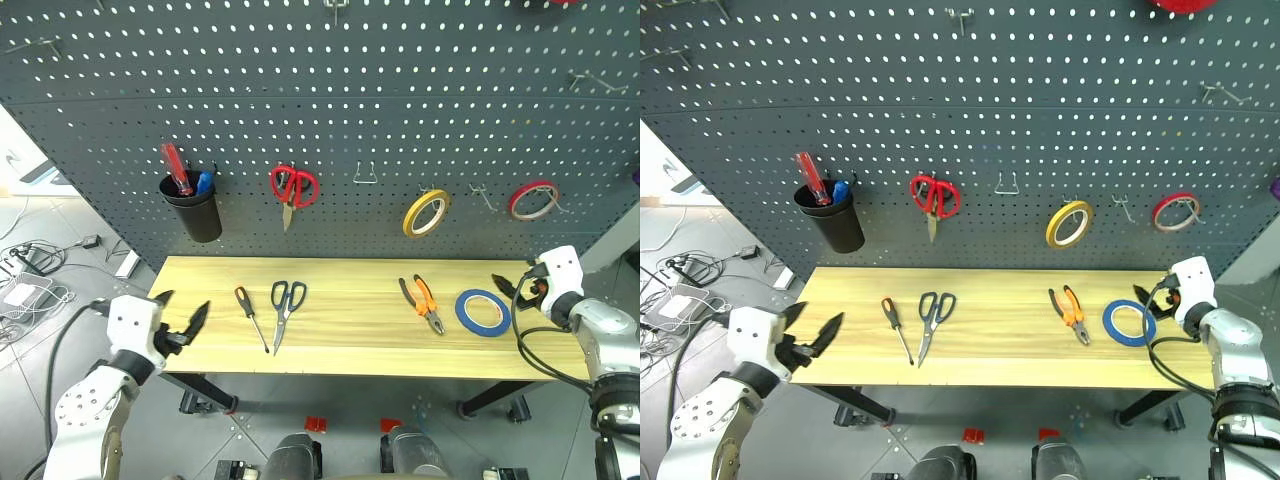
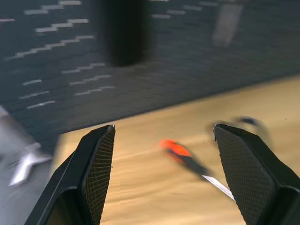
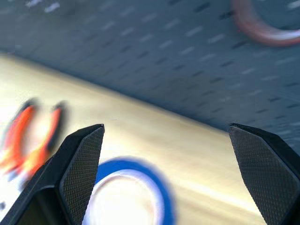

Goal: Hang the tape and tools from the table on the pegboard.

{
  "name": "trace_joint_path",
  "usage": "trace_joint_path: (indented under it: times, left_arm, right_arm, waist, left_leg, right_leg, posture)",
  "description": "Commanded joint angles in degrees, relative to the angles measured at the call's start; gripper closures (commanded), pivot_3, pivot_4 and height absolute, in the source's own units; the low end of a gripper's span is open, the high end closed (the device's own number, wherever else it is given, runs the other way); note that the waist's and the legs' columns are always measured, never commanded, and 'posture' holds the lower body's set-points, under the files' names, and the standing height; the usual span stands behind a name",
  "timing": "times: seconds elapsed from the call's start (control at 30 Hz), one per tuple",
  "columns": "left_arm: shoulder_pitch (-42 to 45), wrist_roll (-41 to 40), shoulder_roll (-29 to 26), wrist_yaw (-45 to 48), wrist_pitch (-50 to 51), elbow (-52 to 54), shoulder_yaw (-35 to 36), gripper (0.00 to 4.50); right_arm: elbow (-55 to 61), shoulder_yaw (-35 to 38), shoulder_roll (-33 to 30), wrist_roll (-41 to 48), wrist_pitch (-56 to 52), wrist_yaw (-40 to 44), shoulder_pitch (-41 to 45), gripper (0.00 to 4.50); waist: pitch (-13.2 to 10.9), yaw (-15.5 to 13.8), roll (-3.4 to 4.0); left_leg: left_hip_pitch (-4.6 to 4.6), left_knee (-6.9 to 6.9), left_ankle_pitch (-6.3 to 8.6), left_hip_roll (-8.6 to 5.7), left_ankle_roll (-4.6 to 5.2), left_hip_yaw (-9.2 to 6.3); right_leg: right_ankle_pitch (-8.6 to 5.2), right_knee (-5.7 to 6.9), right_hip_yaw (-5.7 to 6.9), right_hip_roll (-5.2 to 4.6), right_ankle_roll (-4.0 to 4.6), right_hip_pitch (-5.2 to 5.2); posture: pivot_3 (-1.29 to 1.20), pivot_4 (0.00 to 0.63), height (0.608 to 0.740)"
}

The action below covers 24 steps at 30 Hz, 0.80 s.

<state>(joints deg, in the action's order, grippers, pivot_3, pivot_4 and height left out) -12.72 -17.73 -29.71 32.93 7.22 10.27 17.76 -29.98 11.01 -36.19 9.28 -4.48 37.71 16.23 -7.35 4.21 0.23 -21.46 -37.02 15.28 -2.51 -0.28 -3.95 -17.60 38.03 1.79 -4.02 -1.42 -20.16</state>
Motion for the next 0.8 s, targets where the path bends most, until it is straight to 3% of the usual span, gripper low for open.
trace_joint_path:
  times: [0.03, 0.2, 0.43, 0.53, 0.8]
  left_arm:
    - [1.80, -1.20, -3.19, 4.67, 1.30, 4.53, -2.37, 0.95]
    - [6.27, 0.28, -6.62, 8.58, 3.45, 6.65, -7.36, 0.95]
    - [8.33, -0.84, -8.45, 11.90, 5.17, 8.06, -9.16, 0.95]
    - [8.75, -0.72, -9.71, 15.75, 4.93, 9.16, -12.41, 0.95]
    - [14.93, 0.79, -9.38, 20.33, 3.81, 8.82, -19.98, 0.95]
  right_arm:
    - [9.76, 0.22, -0.40, 1.67, -5.44, 0.15, -2.72, 0.00]
    - [16.54, 0.41, -1.07, 1.60, -12.38, -1.62, -6.13, 0.00]
    - [20.98, -2.48, -1.90, -1.01, -20.51, -3.14, -6.21, 0.00]
    - [17.51, -7.94, -2.62, -5.91, -27.03, -4.50, -1.75, 0.00]
    - [9.09, -14.01, 0.02, -6.62, -28.81, -0.75, 8.78, 0.00]
  waist:
    - [-0.98, 0.30, 0.11]
    - [-3.07, 0.78, 0.03]
    - [-5.95, 1.87, -0.38]
    - [-7.04, 2.54, -0.62]
    - [-8.62, 3.22, -0.82]
  left_leg:
    - [0.01, -0.01, -0.01, 0.05, 0.01, 0.06]
    - [-0.01, -0.01, -0.04, 0.13, 0.06, 0.16]
    - [-0.41, 0.00, -0.01, 0.16, 0.12, 0.50]
    - [-0.57, 0.01, 0.01, 0.19, 0.16, 0.70]
    - [-0.97, -0.10, 0.08, 0.19, 0.29, 0.99]
  right_leg:
    - [0.02, 0.01, -0.01, 0.01, 0.04, -0.01]
    - [0.05, 0.02, -0.05, 0.06, 0.10, -0.10]
    - [0.11, 0.06, -0.38, 0.08, 0.03, -0.63]
    - [0.11, 0.10, -0.55, 0.10, 0.03, -0.91]
    - [0.22, 0.11, -0.81, 0.11, -0.15, -1.33]
  posture:
    - [-0.24, 0.184, 0.740]
    - [-0.26, 0.232, 0.740]
    - [-0.28, 0.294, 0.740]
    - [-0.28, 0.308, 0.740]
    - [-0.28, 0.316, 0.740]
